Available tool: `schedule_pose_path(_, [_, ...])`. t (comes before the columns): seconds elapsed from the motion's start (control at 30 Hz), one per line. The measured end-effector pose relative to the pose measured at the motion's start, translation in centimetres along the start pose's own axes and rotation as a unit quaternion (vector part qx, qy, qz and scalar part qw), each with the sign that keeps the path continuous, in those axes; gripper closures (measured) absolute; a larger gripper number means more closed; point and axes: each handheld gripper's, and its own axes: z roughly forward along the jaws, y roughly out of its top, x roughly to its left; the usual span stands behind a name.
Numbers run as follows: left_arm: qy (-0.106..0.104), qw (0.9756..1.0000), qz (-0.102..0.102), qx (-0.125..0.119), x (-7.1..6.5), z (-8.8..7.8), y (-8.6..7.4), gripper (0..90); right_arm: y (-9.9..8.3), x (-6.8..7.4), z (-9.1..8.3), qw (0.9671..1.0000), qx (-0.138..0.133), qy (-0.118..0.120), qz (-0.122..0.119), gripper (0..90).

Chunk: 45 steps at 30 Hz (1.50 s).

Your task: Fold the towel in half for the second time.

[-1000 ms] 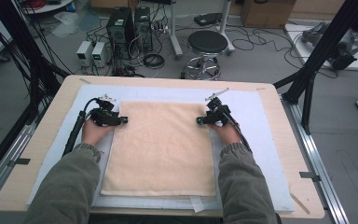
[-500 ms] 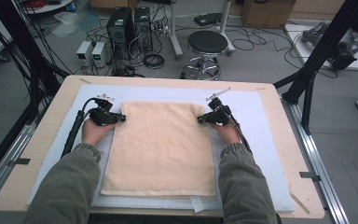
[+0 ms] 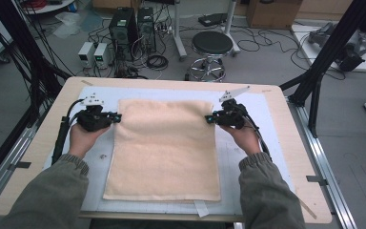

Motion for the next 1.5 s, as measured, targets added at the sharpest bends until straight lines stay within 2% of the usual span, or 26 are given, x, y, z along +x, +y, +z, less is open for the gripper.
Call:
schedule_pose_path(0.03, [-0.006, 1.0, 0.002, -0.006, -0.5, -0.7, -0.5, 82.9, -0.1, 0.8, -0.5, 0.9999, 0.002, 0.009, -0.011, 82.4])
schedule_pose_path(0.13, [-0.027, 0.9996, 0.008, 0.001, -1.9, -2.2, -2.5, 82.6, -0.9, 3.2, -1.1, 0.9979, 0.05, 0.033, -0.023, 82.3])
schedule_pose_path(0.2, [-0.036, 0.999, 0.018, 0.016, -2.9, -2.7, -3.8, 82.6, -2.1, 4.7, -1.0, 0.9973, 0.054, 0.042, -0.025, 82.2])
schedule_pose_path(0.3, [-0.054, 0.9979, 0.015, 0.032, -3.8, -3.3, -5.7, 81.9, -4.2, 6.3, -0.6, 0.9954, 0.071, 0.06, -0.022, 81.8])
schedule_pose_path(0.33, [-0.058, 0.9975, 0.013, 0.037, -4.0, -3.4, -6.3, 81.4, -4.9, 6.5, -0.5, 0.9945, 0.08, 0.065, -0.014, 80.8])
schedule_pose_path(0.37, [-0.06, 0.9973, 0.011, 0.042, -4.0, -3.5, -6.9, 80.9, -5.5, 6.7, -0.4, 0.9935, 0.093, 0.063, -0.017, 80.5])
schedule_pose_path(0.4, [-0.061, 0.9968, 0.008, 0.052, -4.0, -3.7, -7.3, 80.3, -6.1, 6.9, -0.6, 0.9946, 0.084, 0.059, -0.017, 80.2])
schedule_pose_path(0.43, [-0.059, 0.9969, 0.006, 0.051, -3.9, -3.9, -7.6, 80.1, -6.7, 6.7, -0.7, 0.9948, 0.076, 0.067, -0.002, 79.2])
schedule_pose_path(0.47, [-0.057, 0.9969, 0.002, 0.054, -3.7, -4.1, -7.9, 80.1, -7.1, 6.7, -0.9, 0.9948, 0.077, 0.066, 0.002, 77.8])
schedule_pose_path(0.57, [-0.038, 0.9972, -0.003, 0.064, -3.2, -4.8, -8.4, 77.6, -7.8, 6.2, -1.5, 0.996, 0.065, 0.06, 0.015, 71.9])
schedule_pose_path(0.67, [-0.033, 0.9977, -0.006, 0.06, -2.9, -5.4, -8.3, 72.3, -7.9, 5.8, -2.3, 0.9974, 0.048, 0.049, 0.023, 62.4])
schedule_pose_path(0.73, [-0.033, 0.9978, -0.002, 0.057, -2.9, -5.4, -7.8, 67.0, -7.8, 5.5, -2.8, 0.9984, 0.038, 0.033, 0.026, 58.3])
schedule_pose_path(0.8, [-0.034, 0.998, 0.008, 0.053, -3.1, -5.2, -7.0, 62.0, -7.6, 5.3, -3.0, 0.9989, 0.031, 0.021, 0.028, 51.5])
schedule_pose_path(0.83, [-0.033, 0.9982, 0.009, 0.049, -3.1, -5.0, -6.6, 59.5, -7.4, 5.2, -3.0, 0.9989, 0.03, 0.015, 0.033, 49.1])
schedule_pose_path(0.93, [-0.032, 0.9983, 0.012, 0.046, -3.0, -4.4, -5.2, 52.9, -6.8, 4.7, -2.8, 0.9994, 0.023, -0.005, 0.025, 44.0])
schedule_pose_path(1.0, [-0.03, 0.9987, 0.012, 0.039, -2.9, -4.0, -4.4, 50.7, -6.3, 4.3, -2.5, 0.9994, 0.016, -0.007, 0.029, 41.3])
schedule_pose_path(1.13, [-0.017, 0.9992, 0.016, 0.034, -2.7, -2.6, -3.2, 45.5, -5.4, 3.6, -1.3, 0.9994, 0.013, -0.002, 0.031, 38.5])
schedule_pose_path(1.23, [-0.022, 0.9991, 0.01, 0.035, -2.3, -1.4, -2.6, 45.8, -4.7, 3.4, -0.3, 0.9996, 0.009, 0.005, 0.027, 37.6])
schedule_pose_path(1.27, [-0.025, 0.9989, 0.004, 0.039, -2.0, -1.0, -2.6, 46.4, -4.5, 3.3, 0.1, 0.9996, 0.009, 0.006, 0.024, 37.8])
schedule_pose_path(1.33, [-0.028, 0.9977, -0.003, 0.062, -1.6, -0.1, -2.5, 45.5, -4.5, 3.1, 0.9, 0.9994, 0.02, 0.01, 0.025, 37.8])
schedule_pose_path(1.43, [-0.028, 0.9971, -0.018, 0.068, -1.2, 0.8, -2.7, 43.4, -4.8, 2.8, 1.9, 0.9981, 0.04, 0.027, 0.039, 39.1])
schedule_pose_path(1.5, [-0.033, 0.9961, -0.024, 0.078, -1.0, 1.3, -2.9, 42.9, -5.0, 2.7, 2.3, 0.997, 0.047, 0.043, 0.044, 44.7])
